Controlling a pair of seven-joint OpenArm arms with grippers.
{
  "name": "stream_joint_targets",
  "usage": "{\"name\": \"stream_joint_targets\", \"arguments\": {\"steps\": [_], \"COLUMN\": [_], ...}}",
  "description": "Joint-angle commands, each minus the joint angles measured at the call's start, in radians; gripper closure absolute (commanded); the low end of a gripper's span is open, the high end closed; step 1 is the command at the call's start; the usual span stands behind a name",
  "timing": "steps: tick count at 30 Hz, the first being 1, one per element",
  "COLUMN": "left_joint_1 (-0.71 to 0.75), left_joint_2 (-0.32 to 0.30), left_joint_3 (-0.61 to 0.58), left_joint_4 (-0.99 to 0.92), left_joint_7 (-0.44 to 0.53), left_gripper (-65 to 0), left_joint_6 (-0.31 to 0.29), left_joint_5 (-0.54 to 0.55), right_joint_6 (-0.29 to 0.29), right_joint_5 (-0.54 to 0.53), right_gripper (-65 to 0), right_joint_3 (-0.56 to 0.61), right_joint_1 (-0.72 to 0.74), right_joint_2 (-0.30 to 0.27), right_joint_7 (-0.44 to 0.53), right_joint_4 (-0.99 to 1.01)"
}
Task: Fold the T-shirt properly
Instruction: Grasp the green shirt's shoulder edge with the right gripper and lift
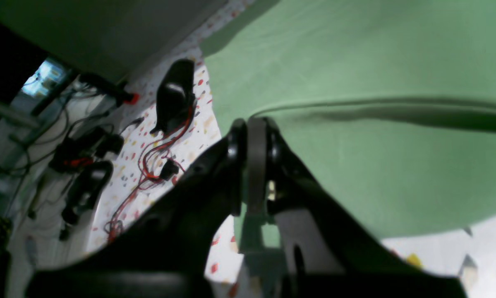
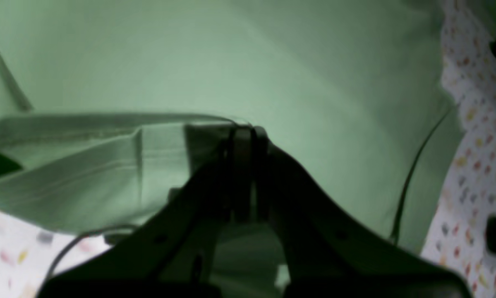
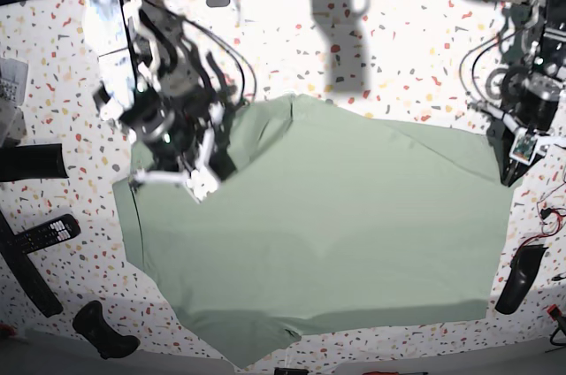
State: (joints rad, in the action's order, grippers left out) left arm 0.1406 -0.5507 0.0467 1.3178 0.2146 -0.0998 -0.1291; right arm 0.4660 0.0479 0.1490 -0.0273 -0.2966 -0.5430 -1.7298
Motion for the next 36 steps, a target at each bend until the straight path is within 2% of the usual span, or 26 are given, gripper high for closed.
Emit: {"name": "stream_joint_targets", "arguments": {"steps": [1, 9, 19, 26, 29, 36], "left_joint_1": [-0.029, -0.195, -0.346, -0.395, -0.390, -0.388], "left_joint_2": [-0.007, 0.039, 0.041, 0.041, 0.041, 0.041], "left_joint_3": [0.010, 0.010, 0.010, 0.010, 0.010, 0.010], "left_joint_4": [-0.013, -0.231, -0.389, -0.507, -0.536, -0.552], "left_joint_7": [0.018, 0.022, 0.026, 0.026, 0.026, 0.037], "left_gripper": [0.0, 0.0, 0.0, 0.0, 0.0, 0.0], "left_joint_6": [0.013, 0.002, -0.057, -0.061, -0.062, -0.061], "left_joint_5": [0.007, 0.008, 0.008, 0.008, 0.007, 0.008], "right_joint_6": [-0.006, -0.006, -0.003, -0.005, -0.045, -0.192], "right_joint_5": [-0.003, -0.003, -0.003, -0.003, -0.003, 0.001], "right_gripper": [0.0, 0.0, 0.0, 0.0, 0.0, 0.0], "right_joint_3": [-0.005, -0.005, -0.005, -0.005, -0.005, -0.005], "right_joint_1": [0.040, 0.210, 0.409, 0.479, 0.481, 0.478], "right_joint_2": [0.003, 0.045, 0.076, 0.092, 0.092, 0.092], "right_joint_7": [0.026, 0.027, 0.075, 0.074, 0.072, 0.060], "right_joint_4": [-0.003, 0.129, 0.411, 0.451, 0.451, 0.451]}}
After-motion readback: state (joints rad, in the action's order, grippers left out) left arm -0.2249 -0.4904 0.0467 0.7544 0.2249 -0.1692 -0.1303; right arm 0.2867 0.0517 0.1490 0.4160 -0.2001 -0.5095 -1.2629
